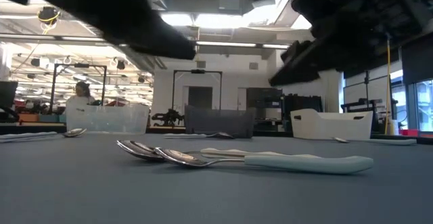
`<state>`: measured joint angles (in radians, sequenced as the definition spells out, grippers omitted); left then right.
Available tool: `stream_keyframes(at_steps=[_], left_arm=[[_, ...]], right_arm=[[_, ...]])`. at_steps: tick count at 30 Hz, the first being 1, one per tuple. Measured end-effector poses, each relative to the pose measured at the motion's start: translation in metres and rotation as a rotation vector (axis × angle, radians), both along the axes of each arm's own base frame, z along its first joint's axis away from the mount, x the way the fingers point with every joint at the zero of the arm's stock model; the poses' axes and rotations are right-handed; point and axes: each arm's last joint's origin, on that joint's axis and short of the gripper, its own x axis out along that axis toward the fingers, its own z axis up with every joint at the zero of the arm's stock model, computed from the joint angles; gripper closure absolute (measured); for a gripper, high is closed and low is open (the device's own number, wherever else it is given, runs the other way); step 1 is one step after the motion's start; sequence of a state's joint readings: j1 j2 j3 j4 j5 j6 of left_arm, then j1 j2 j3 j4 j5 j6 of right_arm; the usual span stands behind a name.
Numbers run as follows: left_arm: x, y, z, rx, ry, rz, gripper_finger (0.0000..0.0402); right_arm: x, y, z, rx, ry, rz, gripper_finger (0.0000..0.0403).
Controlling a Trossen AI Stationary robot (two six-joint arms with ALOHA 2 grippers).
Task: Sort silverware by color (type)
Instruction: Put the blue spoon into the black bin
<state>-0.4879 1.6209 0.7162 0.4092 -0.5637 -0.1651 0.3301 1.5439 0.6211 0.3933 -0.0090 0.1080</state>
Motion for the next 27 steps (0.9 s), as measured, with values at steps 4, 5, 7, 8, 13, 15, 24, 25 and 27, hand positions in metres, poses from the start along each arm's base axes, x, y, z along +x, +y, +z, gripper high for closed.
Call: stream_keyframes(at_steps=[4, 5, 7, 8, 13, 15, 24, 25, 27], left_arm=[[-0.009, -0.019, -0.014, -0.012, 0.028, -0.052, 0.0263], [-0.011, -0.023, -0.017, -0.017, 0.037, -0.058, 0.0263], [-0.013, -0.028, -0.023, -0.022, 0.056, -0.071, 0.0263], [-0.014, -0.031, -0.026, -0.026, 0.061, -0.085, 0.0263], [-0.018, -0.04, -0.034, -0.036, 0.093, -0.135, 0.0263], [-0.02, -0.043, -0.034, -0.043, 0.093, -0.144, 0.0263], [-0.023, -0.049, -0.033, -0.034, 0.092, -0.187, 0.0263], [-0.023, -0.049, -0.033, -0.035, 0.091, -0.187, 0.0263], [-0.023, -0.05, -0.033, -0.037, 0.092, -0.189, 0.0263]], right_arm=[[0.001, 0.025, -0.02, 0.05, 0.02, 0.013, 0.0201], [0.002, 0.03, -0.025, 0.054, 0.017, 0.004, 0.0201], [0.004, 0.041, -0.033, 0.048, 0.034, -0.018, 0.0201], [0.008, 0.047, -0.035, 0.053, 0.039, -0.015, 0.0201], [0.026, 0.076, -0.04, 0.045, 0.038, 0.036, 0.0201], [0.036, 0.083, -0.044, 0.033, 0.051, 0.037, 0.0201], [0.052, 0.083, -0.057, -0.097, 0.153, -0.112, 0.0201], [0.052, 0.083, -0.057, -0.097, 0.153, -0.112, 0.0201], [0.051, 0.083, -0.057, -0.098, 0.159, -0.114, 0.0201]])
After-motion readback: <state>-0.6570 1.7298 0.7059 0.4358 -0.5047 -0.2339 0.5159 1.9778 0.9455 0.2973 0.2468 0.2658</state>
